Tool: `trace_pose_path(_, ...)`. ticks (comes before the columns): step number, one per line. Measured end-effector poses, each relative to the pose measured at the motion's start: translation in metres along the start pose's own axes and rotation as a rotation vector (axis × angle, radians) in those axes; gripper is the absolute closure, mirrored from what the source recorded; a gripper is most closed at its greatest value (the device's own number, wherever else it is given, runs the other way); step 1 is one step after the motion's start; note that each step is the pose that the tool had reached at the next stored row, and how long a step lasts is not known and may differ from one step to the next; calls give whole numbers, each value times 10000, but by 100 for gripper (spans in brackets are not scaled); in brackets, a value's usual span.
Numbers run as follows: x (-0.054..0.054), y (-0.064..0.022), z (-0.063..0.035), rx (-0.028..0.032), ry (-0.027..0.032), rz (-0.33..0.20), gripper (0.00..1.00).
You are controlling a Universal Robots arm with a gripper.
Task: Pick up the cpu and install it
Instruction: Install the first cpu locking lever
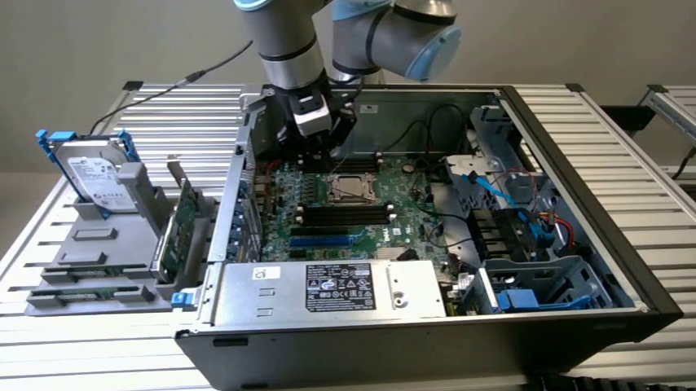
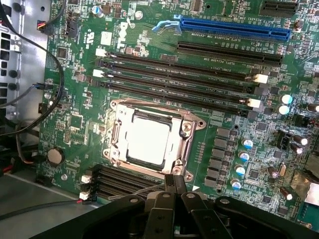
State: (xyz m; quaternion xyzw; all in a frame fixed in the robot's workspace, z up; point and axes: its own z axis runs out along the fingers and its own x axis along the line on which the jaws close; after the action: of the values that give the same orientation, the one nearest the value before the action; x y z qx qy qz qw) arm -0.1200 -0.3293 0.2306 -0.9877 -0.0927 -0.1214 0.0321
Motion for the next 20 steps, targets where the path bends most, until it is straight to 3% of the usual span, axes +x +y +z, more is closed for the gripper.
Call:
trace_pose_path(15,39,-73,13,-116,-60,123,89)
trace_pose_path(20,45,-83,21,-196,-72,173,89)
